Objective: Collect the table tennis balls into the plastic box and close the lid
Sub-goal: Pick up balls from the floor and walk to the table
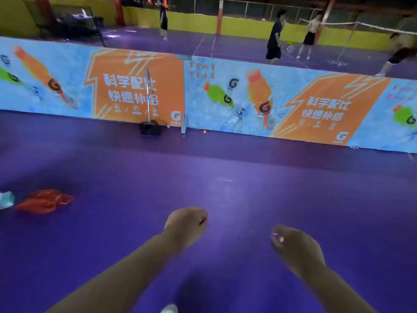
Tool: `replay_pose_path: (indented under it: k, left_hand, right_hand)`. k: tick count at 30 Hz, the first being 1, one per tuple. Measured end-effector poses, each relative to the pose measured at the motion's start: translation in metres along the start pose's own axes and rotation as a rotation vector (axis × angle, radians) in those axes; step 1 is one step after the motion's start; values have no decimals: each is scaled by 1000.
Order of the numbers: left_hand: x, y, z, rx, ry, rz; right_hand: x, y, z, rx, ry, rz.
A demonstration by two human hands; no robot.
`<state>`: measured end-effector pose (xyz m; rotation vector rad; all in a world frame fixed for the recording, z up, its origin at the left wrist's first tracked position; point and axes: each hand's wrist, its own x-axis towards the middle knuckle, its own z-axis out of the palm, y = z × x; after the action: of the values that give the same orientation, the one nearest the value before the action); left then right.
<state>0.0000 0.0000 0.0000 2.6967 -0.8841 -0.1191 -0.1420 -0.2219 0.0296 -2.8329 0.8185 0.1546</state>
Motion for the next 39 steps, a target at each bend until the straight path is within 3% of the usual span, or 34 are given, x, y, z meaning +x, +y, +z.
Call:
replay_pose_path:
  k: [10, 15, 24, 31, 39]
  left_hand:
    - [139, -181, -51, -74, 52, -178]
    - [214, -232, -69, -95, 38, -215]
    - [389, -290, -61, -117, 44, -252]
    - [543, -337, -82, -173, 55, -465]
    - [673, -414, -89, -200, 36, -542]
  right_hand:
    - [192, -170, 4, 20, 79, -146]
    - [276, -234, 5, 54, 89, -204]
    - [473, -276, 14, 16, 61, -230]
    - [656, -305, -11, 54, 6, -206]
    - [814, -385, -14, 26, -47, -284]
